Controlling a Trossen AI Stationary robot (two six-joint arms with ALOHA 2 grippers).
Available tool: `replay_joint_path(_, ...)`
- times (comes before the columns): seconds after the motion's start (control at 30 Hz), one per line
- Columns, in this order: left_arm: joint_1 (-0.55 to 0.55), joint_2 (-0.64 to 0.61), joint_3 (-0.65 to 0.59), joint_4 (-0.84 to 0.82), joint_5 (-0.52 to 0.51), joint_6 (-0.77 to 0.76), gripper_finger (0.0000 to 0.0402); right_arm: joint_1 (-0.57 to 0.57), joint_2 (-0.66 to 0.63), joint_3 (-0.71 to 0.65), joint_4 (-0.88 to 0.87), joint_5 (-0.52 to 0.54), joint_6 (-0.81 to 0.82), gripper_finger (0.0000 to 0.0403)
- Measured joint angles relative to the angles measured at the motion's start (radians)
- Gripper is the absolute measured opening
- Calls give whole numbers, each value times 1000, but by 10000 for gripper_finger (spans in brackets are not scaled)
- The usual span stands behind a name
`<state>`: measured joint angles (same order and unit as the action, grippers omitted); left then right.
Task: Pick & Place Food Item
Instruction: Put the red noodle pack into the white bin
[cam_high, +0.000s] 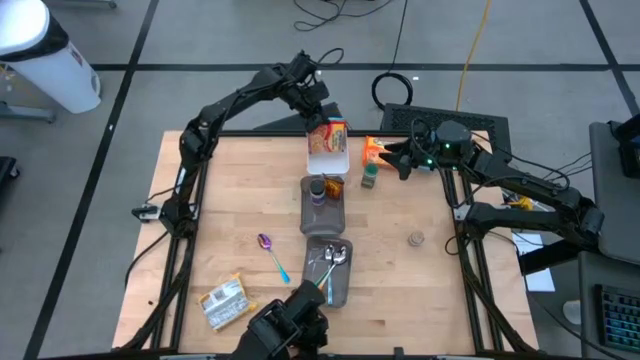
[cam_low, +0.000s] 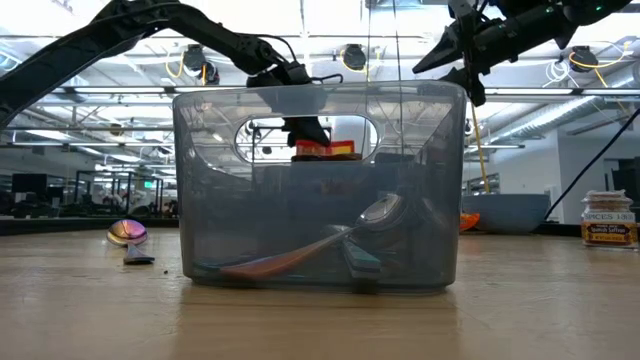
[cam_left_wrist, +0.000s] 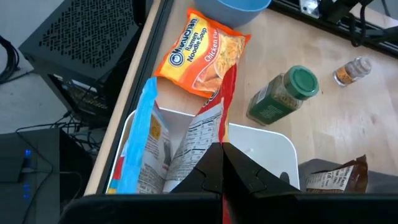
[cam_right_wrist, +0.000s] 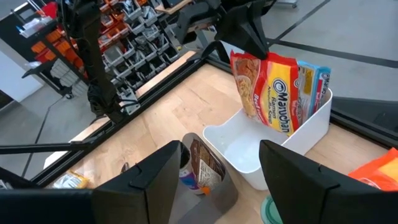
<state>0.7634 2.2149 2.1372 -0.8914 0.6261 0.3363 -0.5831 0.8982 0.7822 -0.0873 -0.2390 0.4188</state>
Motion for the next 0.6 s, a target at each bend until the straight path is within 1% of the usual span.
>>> replay_joint_path(0.6, -12, 40, 0, 1, -51, 33, 1, 0, 0, 0, -1, 2, 0, 212)
